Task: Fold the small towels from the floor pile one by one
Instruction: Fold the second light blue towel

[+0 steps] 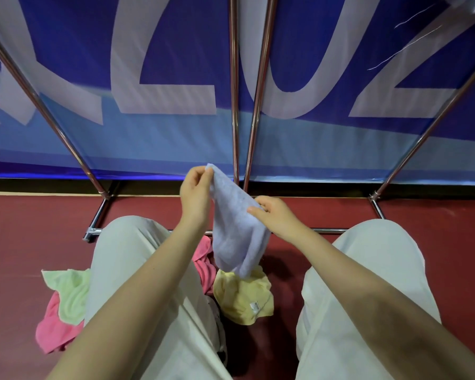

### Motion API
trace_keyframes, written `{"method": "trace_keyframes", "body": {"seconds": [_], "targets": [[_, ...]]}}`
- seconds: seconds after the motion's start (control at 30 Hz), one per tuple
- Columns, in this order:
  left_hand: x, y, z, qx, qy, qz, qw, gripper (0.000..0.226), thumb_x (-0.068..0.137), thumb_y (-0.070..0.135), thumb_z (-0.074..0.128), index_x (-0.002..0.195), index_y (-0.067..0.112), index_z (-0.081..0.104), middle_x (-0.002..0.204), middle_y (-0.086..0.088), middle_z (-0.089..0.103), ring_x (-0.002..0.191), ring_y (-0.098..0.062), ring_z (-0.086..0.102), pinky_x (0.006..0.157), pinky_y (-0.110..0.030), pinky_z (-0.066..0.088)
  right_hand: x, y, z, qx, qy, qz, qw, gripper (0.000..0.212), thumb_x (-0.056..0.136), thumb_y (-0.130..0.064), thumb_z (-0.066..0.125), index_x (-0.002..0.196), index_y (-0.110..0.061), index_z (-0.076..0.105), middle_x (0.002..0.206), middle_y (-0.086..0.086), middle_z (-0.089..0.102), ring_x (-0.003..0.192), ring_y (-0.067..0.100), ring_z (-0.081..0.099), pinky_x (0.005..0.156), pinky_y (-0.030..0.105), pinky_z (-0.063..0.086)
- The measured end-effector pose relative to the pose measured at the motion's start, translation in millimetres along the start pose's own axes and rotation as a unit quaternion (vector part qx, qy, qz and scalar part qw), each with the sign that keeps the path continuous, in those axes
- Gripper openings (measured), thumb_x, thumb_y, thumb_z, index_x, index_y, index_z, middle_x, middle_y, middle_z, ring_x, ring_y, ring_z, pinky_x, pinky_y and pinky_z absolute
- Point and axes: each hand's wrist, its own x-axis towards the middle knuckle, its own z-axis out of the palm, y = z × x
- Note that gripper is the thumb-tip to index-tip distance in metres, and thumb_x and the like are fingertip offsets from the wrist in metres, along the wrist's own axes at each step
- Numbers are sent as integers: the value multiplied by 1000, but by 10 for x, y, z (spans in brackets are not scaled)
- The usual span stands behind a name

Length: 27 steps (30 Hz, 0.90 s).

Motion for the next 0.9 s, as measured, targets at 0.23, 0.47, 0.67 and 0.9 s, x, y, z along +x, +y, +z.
{"method": "trace_keyframes", "body": {"seconds": [0.23, 0.47, 0.67, 0.9], "targets": [[156, 59, -230, -35, 71, -1, 997, 22, 96, 18, 55, 74, 21, 58, 74, 4, 57, 71, -11, 51, 66, -24, 43, -136, 356, -70, -104, -40, 46, 993, 38, 93, -20, 56, 59, -18, 39, 61, -5, 39, 58, 9, 32, 54, 22, 26], [226, 124, -441, -103, 151, -75, 980, 20, 95, 16, 47, 78, 17, 58, 89, 3, 73, 90, -15, 69, 84, -32, 53, -260, 429, -229, -107, -50, 89, 989, 40, 95, -25, 55, 60, -17, 38, 62, -3, 36, 60, 10, 32, 54, 22, 26], [275, 177, -412, -215, 169, -229, 934, 26, 99, 8, 42, 79, 4, 57, 94, -7, 68, 75, -17, 65, 89, -35, 53, -280, 201, -373, 143, 14, 94, 985, 30, 85, -44, 62, 81, -14, 60, 78, 6, 47, 77, 18, 41, 74, 32, 32], [163, 73, -164, -91, 134, -218, 963, 31, 96, 12, 43, 66, 18, 44, 40, 9, 43, 51, -11, 35, 48, -19, 31, -223, -42, -516, 297, 52, 76, 950, 15, 94, -11, 55, 83, -13, 64, 77, 2, 65, 74, 13, 59, 71, 26, 45]]}}
